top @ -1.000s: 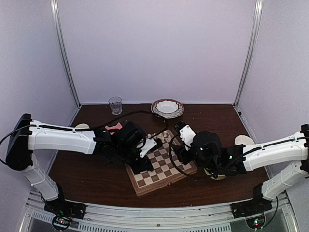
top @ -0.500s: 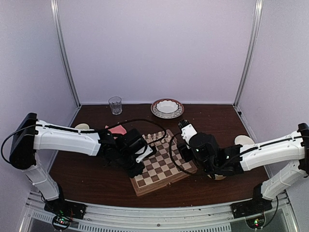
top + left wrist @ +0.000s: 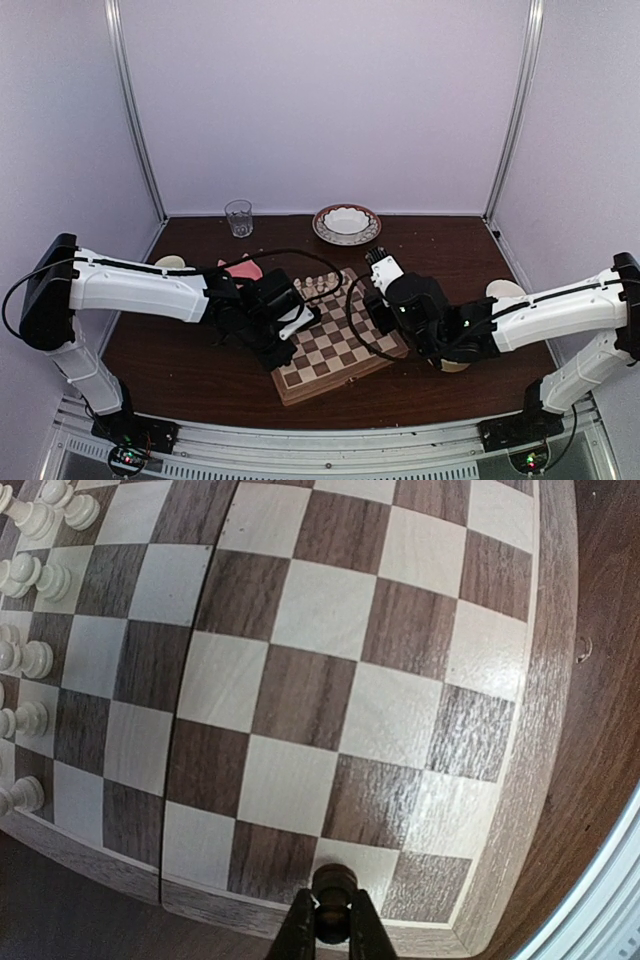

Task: Set up the chess pieces on the board
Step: Place the pawn on a7.

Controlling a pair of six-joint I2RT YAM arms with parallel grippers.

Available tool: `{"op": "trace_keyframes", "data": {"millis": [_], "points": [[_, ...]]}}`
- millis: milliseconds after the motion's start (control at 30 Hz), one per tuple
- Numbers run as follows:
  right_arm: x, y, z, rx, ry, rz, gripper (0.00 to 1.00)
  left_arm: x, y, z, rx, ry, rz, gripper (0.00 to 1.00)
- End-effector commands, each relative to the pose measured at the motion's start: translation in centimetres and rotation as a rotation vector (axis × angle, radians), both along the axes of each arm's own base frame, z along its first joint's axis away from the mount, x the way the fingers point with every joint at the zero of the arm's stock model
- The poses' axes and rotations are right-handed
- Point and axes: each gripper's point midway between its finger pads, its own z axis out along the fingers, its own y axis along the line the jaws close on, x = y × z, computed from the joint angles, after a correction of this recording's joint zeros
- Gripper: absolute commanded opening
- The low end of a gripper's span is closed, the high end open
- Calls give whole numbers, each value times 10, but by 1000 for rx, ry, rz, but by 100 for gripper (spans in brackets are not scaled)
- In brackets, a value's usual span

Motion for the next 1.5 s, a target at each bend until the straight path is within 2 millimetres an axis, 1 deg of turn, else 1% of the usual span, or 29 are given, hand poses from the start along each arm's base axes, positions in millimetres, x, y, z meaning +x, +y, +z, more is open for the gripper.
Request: {"op": "trace_keyframes", "data": {"millis": [0, 200, 367, 400, 433, 533, 600, 733, 867, 1100, 1300, 1367, 1467], "points": [[4, 1, 5, 5, -7, -19, 62, -3, -8, 2, -20, 19, -5, 0], [3, 5, 4, 5, -1, -7, 62, -8, -11, 3, -23, 24, -25, 1], [3, 6, 3, 2, 3, -3, 62, -7, -10, -1, 2, 26, -21, 5], [3, 6, 3, 4, 4, 1, 62, -7, -10, -2, 4, 25, -22, 7], [3, 7, 3, 6, 5, 2, 62, -7, -10, -1, 5, 22, -19, 11], [2, 8, 3, 11, 8, 12, 63, -6, -9, 0, 16, 8, -17, 29], [2, 8, 2, 10, 10, 14, 63, -6, -9, 1, 24, -6, -16, 37], [1, 9, 2, 11, 13, 20, 65, -6, -9, 3, 28, -26, -18, 46], [1, 10, 1, 11, 16, 25, 65, -3, -8, 4, 34, -44, -10, 48], [0, 12, 1, 13, 19, 32, 65, 2, -4, 1, 61, -65, 11, 46], [0, 12, 0, 13, 21, 36, 65, 1, -3, 0, 67, -61, 10, 43], [0, 13, 0, 11, 22, 38, 65, 0, -5, 0, 61, -53, 6, 41], [0, 14, -1, 7, 24, 42, 65, -3, -8, 1, 47, -39, -6, 40]]}}
